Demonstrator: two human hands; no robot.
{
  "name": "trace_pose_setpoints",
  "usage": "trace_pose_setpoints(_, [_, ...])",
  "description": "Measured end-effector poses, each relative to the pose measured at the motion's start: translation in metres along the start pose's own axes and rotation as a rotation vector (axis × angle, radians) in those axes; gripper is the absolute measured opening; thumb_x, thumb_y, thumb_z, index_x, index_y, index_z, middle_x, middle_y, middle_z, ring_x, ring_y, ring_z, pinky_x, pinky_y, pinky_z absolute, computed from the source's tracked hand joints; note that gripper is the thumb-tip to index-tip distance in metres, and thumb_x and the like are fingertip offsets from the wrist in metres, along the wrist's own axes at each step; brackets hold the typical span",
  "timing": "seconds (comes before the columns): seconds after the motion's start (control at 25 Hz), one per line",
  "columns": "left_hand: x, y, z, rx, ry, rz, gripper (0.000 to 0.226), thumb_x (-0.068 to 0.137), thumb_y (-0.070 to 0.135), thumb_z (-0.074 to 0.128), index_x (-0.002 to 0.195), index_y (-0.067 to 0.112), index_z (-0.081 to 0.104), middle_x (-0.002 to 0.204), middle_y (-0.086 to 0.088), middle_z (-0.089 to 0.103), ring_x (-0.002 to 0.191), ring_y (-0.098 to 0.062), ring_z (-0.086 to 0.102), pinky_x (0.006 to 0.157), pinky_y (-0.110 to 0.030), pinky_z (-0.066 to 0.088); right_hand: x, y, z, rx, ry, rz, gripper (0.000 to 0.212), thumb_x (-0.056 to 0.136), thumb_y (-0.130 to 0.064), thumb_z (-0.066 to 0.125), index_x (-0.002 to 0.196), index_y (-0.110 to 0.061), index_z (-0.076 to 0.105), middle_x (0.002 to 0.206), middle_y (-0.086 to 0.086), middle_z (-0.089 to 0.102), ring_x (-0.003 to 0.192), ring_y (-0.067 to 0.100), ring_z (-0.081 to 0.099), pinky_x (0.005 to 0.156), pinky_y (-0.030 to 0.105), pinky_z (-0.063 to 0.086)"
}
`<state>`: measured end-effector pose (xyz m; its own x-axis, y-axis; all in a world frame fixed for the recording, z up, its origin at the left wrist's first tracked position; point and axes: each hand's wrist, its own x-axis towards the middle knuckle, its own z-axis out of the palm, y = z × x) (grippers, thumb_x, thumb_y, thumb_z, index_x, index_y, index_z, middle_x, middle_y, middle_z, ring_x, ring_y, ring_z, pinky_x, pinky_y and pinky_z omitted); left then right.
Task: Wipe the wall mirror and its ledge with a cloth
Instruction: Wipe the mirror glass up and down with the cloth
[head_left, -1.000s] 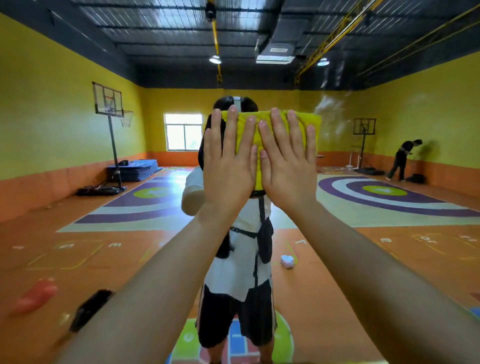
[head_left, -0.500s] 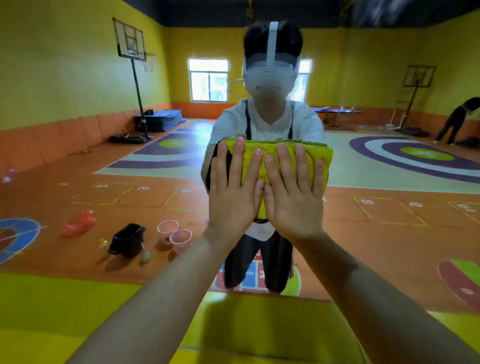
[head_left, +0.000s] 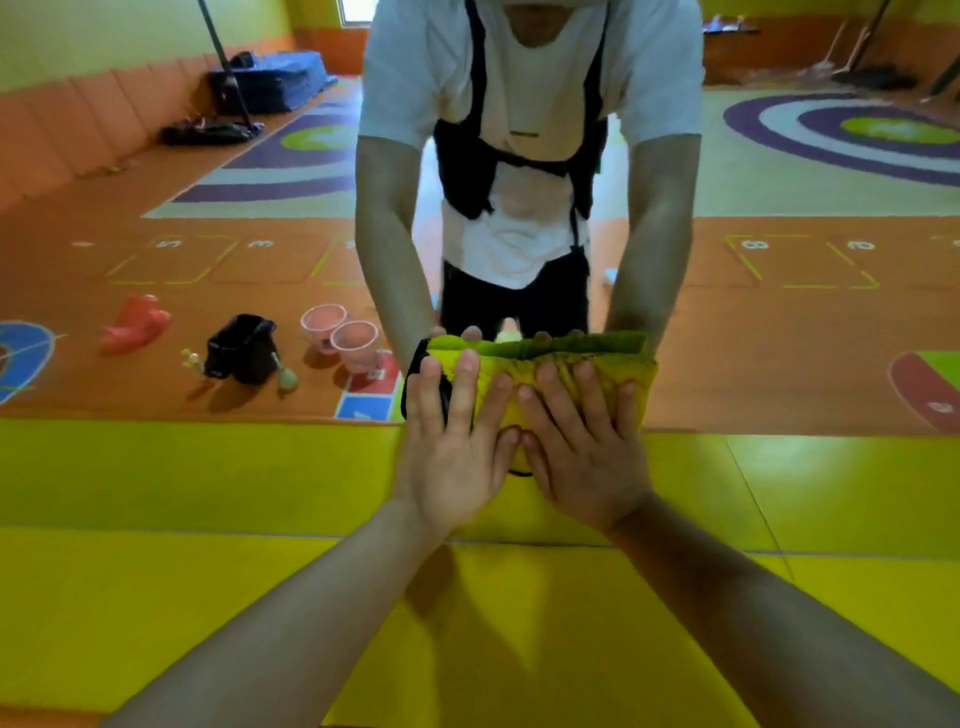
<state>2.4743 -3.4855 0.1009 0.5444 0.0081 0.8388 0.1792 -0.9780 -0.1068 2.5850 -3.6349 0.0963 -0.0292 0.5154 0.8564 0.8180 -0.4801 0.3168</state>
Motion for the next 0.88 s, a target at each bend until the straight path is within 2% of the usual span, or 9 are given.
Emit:
trace_pose_setpoints(0.16, [-0.094, -0.005, 0.045, 0.037, -0.087, 0.065, 0.083, 0.105, 0.054, 0.043, 0.164, 0.011, 0.003, 0.168, -0.022, -0.015, 0.153, -0.049, -0.015, 0.125, -0.061, 0.000, -0.088, -0.032, 0.038, 0.015, -0.083, -0.056, 0.076, 0.099, -0.044, 0.055, 0.163, -0.018, 0.021, 0.171, 0.004, 0.009, 0.158, 0.028, 0.008, 0.125, 0.053, 0.005])
trace_pose_setpoints(0.28, [-0.154, 0.000, 0.072, 0.074, -0.153, 0.103, 0.083, 0.105, 0.053, 0.046, 0.163, 0.010, 0.005, 0.168, -0.024, -0.012, 0.153, -0.050, -0.014, 0.125, -0.061, 0.000, -0.145, -0.049, 0.060, -0.039, -0.150, -0.117, 0.076, 0.099, -0.044, 0.056, 0.162, -0.019, 0.024, 0.171, 0.003, 0.012, 0.158, 0.028, 0.008, 0.123, 0.051, 0.009])
trace_pose_setpoints(0.44, [-0.210, 0.006, 0.087, -0.008, -0.346, 0.159, 0.075, 0.105, 0.042, 0.045, 0.164, 0.016, 0.006, 0.171, -0.010, -0.012, 0.156, -0.040, -0.013, 0.128, -0.054, 0.002, -0.199, -0.053, 0.070, -0.008, -0.196, -0.239, 0.059, 0.104, -0.027, 0.036, 0.161, -0.019, 0.025, 0.168, -0.001, 0.023, 0.155, 0.023, 0.019, 0.123, 0.043, 0.014])
trace_pose_setpoints(0.56, [-0.218, 0.023, 0.073, -0.154, -0.466, 0.065, 0.064, 0.106, 0.043, 0.046, 0.160, 0.013, 0.026, 0.173, -0.006, -0.001, 0.158, -0.038, -0.005, 0.125, -0.058, 0.019, -0.201, -0.035, 0.060, 0.083, -0.249, -0.337, 0.051, 0.107, -0.019, 0.032, 0.158, -0.019, 0.034, 0.165, -0.005, 0.029, 0.151, 0.016, 0.030, 0.124, 0.037, 0.014])
trace_pose_setpoints(0.64, [-0.212, 0.044, 0.067, -0.179, -0.531, 0.040, 0.065, 0.106, 0.046, 0.044, 0.159, 0.010, 0.032, 0.172, -0.010, 0.006, 0.158, -0.039, -0.002, 0.123, -0.059, 0.024, -0.208, -0.018, 0.048, 0.080, -0.314, -0.371, 0.052, 0.108, -0.018, 0.034, 0.159, -0.019, 0.032, 0.166, -0.005, 0.028, 0.152, 0.013, 0.028, 0.125, 0.036, 0.014])
trace_pose_setpoints(0.76, [-0.197, 0.080, 0.075, -0.144, -0.574, 0.096, 0.072, 0.105, 0.052, 0.042, 0.160, 0.008, 0.029, 0.172, -0.012, 0.003, 0.158, -0.037, -0.005, 0.125, -0.056, 0.019, -0.225, 0.017, 0.027, 0.017, -0.390, -0.389, 0.058, 0.106, -0.018, 0.040, 0.162, -0.021, 0.025, 0.169, -0.006, 0.019, 0.154, 0.013, 0.019, 0.126, 0.037, 0.011])
trace_pose_setpoints(0.88, [-0.191, 0.098, 0.086, -0.061, -0.525, 0.139, 0.075, 0.102, 0.054, 0.043, 0.157, 0.002, 0.035, 0.171, -0.017, 0.002, 0.158, -0.039, -0.004, 0.126, -0.054, 0.017, -0.225, 0.041, 0.018, -0.035, -0.410, -0.453, 0.062, 0.106, -0.020, 0.042, 0.163, -0.022, 0.018, 0.170, -0.006, 0.015, 0.156, 0.015, 0.017, 0.125, 0.037, 0.017])
